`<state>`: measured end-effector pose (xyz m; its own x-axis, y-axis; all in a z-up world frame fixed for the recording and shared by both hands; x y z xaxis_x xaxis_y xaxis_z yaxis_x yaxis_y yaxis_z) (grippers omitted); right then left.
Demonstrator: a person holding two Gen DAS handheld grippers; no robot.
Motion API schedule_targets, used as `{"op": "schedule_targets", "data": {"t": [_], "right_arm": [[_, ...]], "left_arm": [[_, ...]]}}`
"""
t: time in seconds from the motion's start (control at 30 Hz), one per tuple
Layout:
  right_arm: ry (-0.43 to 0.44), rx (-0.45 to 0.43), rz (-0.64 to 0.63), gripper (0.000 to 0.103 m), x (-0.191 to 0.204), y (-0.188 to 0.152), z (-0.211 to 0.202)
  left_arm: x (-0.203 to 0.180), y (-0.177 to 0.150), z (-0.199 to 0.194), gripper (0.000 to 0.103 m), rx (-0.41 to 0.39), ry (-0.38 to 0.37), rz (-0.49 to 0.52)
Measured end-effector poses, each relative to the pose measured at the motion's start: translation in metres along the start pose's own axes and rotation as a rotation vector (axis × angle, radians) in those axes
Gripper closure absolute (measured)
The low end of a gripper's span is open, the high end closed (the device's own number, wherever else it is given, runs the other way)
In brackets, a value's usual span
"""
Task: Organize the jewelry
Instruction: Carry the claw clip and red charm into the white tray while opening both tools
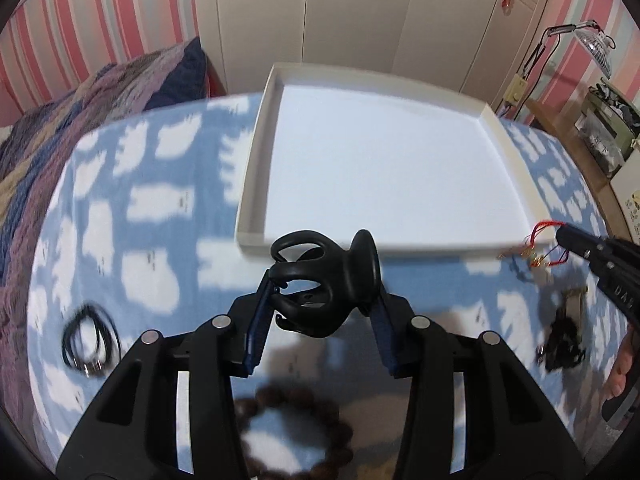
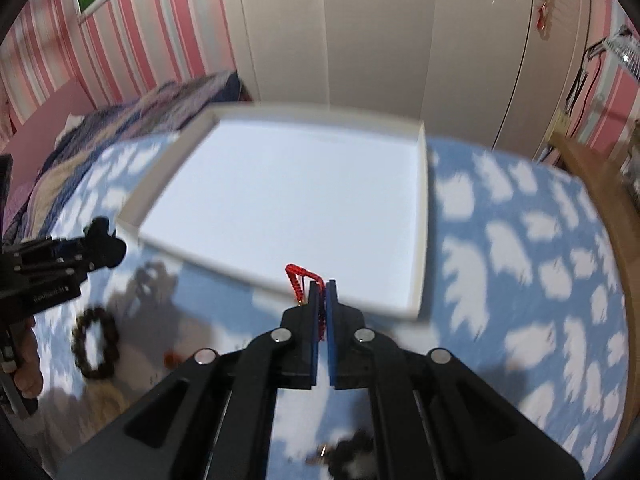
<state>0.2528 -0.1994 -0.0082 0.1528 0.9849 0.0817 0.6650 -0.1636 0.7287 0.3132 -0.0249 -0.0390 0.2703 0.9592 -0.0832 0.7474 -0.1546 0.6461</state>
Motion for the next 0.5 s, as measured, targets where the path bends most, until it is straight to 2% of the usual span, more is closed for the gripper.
{"op": "schedule_targets", "data": {"t": [0.13,0.33,0.5], "right_arm": [[-0.016,-0.045,0.016,0.100,-0.012,0.039,0.016],[-0.056,-0.051,0.043,0.100,-0.030,0.085,0.065],[-0.102,-0.038,0.066,0.101,-0.043,0.109,0.111]], "left_arm": [[-0.007,0.032,0.011,0.059,-0.022,-0.009,0.012],[-0.010,0.083,0.044,0.059,-0.043,-0.004,0.022],[-0.022,0.108,0.087,0.059,0.000,-0.023,0.022]]}}
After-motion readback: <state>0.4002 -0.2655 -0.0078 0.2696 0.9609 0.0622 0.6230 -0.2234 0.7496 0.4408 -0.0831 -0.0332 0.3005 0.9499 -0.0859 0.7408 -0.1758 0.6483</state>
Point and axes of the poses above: each gripper's, at about its wrist camera, not at the fingertips, and z roughly the way its jaws point, x to its left, y to its top, the point moved 8 cm from there along z, roughly the way its jaws point, and after that the axes turned 9 degrees about -x, right-handed, at the moved point
